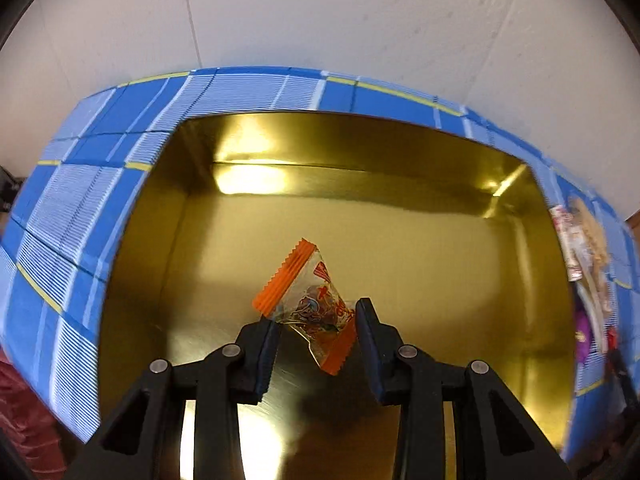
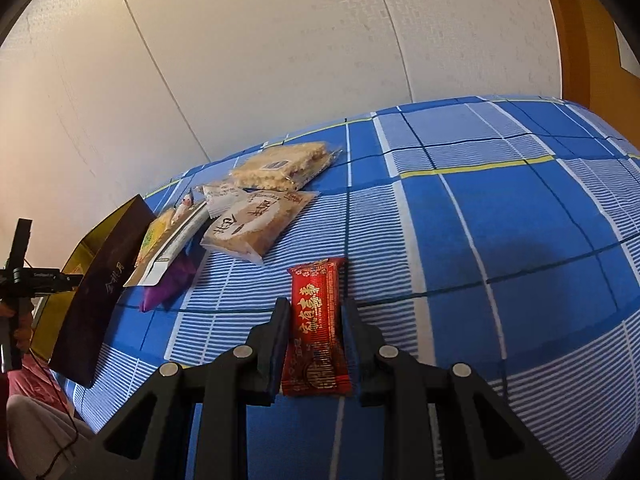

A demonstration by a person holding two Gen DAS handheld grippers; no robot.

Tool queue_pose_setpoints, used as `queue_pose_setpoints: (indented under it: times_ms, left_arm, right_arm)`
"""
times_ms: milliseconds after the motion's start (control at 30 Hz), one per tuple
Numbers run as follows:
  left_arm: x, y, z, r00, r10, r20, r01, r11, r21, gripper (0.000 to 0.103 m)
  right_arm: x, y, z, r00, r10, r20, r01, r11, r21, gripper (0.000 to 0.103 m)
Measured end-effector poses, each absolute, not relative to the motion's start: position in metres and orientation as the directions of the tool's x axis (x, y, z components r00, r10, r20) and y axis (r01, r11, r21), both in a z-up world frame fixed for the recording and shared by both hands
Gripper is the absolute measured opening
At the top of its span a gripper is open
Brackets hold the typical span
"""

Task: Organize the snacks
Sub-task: 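Carry the orange-edged candy into the gold tray and open the left gripper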

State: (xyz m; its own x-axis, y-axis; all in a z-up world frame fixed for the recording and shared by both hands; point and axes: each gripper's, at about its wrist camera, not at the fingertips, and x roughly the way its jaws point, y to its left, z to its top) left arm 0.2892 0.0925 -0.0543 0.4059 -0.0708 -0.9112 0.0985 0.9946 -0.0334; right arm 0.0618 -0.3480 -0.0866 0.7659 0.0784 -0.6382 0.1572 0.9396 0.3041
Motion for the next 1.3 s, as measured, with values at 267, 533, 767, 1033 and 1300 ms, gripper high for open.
queue_pose_setpoints:
  times_ms: [267, 533, 767, 1033, 1300]
  left_arm:
    - [0.324, 0.095, -0.046, 0.409, 0.012, -0.912, 0.048, 0.998, 0.035, 0.038]
    - [0.336, 0.095, -0.042, 0.458, 0.099, -0.883, 0.005, 0.994, 0.114, 0.040]
    - [0.320, 0.107, -0.034, 0.490, 0.109, -0.865, -0.059, 0.994, 0.092, 0.052]
    - [0.253, 0.108, -0.018, 0.591, 0.041, -0.806, -0.107, 0.994, -0.028, 0.065]
    - [0.217, 0.092, -0.031, 0.629, 0.060, -0.775, -0.085, 0.996, 0.008, 0.067]
  right_arm:
    - [0.063, -0.346, -0.087, 0.768, 0.078, -0.636, 0.148, 0.944, 0.295, 0.026]
    - [0.064, -0.346, -0.086, 0.767, 0.074, -0.637, 0.145, 0.948, 0.284, 0.026]
    - [0.064, -0.345, -0.086, 0.767, 0.070, -0.638, 0.146, 0.949, 0.280, 0.026]
    - [0.062, -0.345, -0.084, 0.781, 0.091, -0.618, 0.133, 0.943, 0.306, 0.026]
    - [0.051, -0.331, -0.071, 0.812, 0.125, -0.569, 0.087, 0.940, 0.331, 0.026]
